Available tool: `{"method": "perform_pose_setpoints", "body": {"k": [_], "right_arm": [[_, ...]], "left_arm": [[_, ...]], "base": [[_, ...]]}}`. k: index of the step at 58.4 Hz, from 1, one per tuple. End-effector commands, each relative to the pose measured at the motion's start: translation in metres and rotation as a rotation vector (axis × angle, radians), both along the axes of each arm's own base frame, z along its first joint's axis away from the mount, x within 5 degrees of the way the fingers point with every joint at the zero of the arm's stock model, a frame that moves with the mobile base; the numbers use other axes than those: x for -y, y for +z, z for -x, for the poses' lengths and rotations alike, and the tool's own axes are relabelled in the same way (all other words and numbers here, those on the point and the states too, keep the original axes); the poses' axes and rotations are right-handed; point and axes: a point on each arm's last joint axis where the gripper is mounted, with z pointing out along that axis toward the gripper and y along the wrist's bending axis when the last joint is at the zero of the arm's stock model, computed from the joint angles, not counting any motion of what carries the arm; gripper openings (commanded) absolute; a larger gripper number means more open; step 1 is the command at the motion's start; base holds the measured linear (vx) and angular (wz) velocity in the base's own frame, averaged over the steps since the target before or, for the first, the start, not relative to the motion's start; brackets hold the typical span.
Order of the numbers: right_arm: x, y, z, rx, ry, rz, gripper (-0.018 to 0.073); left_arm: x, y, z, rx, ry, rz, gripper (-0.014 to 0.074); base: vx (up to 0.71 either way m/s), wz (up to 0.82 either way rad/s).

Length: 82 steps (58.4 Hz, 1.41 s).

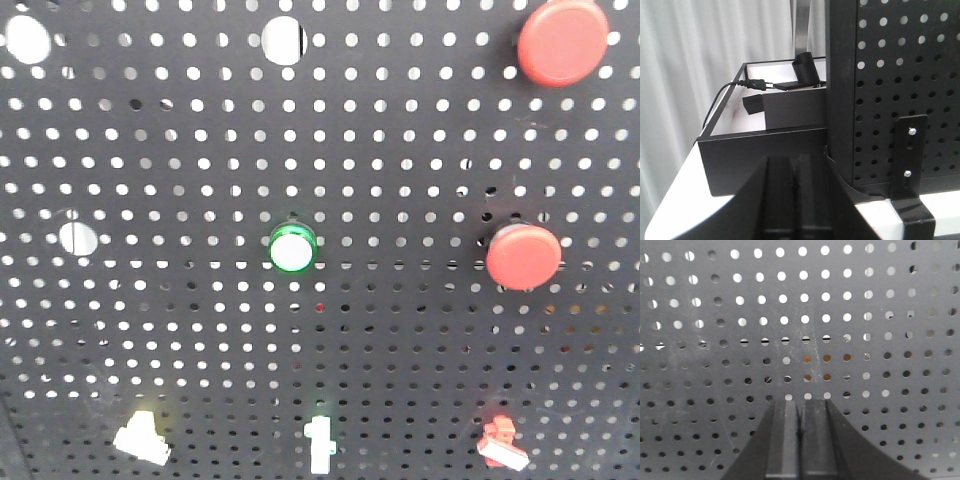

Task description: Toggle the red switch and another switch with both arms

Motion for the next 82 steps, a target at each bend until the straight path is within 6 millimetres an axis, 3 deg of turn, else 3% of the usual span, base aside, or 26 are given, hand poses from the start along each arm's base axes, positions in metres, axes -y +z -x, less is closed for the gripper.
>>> {"method": "perform_pose_setpoints", "body": {"k": [1, 30, 44, 48, 54, 62, 70, 76, 82], "right_arm": [[0.0, 0.006, 0.002, 0.087, -0.004, 0.015, -0.0006], [0.0, 0.008, 0.002, 0.109, -0.002, 0.013, -0.0006], [0.0, 0.029, 0.006, 0.219, 0.009, -0.064, -0.0006], [0.0, 0.043, 0.01, 0.202, 0.005, -0.046, -0.0006], [-0.001, 0.083, 0.023, 0.214, -0.01, 0.017, -0.0006], [-0.001, 0.141, 0.033, 0.198, -0.032, 0.084, -0.0006], [0.0, 0.186, 0.021, 0.152, -0.033, 0.084, -0.0006], [0.001, 0.204, 0.006, 0.13, -0.029, 0.076, -0.0006], [0.001, 0.207, -0.006, 0.105, -0.02, 0.049, -0.0006]], "left_arm": [[-0.001, 0.002, 0.001, 0.084, 0.012, 0.019, 0.0003], [-0.001, 0.003, 0.001, 0.099, 0.014, 0.019, 0.0003], [-0.004, 0.035, 0.007, 0.407, 0.048, 0.002, 0.0003], [-0.006, 0.049, 0.013, 0.522, 0.06, 0.013, 0.0003], [-0.006, 0.073, 0.019, 0.585, 0.06, 0.022, 0.0003], [-0.004, 0.112, 0.019, 0.494, 0.04, 0.008, 0.0003], [-0.001, 0.148, -0.003, 0.331, 0.023, -0.012, 0.0003], [0.001, 0.167, -0.022, 0.262, 0.018, -0.019, 0.0003], [0.002, 0.18, -0.034, 0.244, 0.015, 0.002, 0.0003]], "base": [[0.0, -0.01], [0.0, 0.0], [0.0, 0.0], [0.0, 0.0], [0.0, 0.0], [0.0, 0.0], [0.0, 0.0], [0.0, 0.0], [0.0, 0.0]]}}
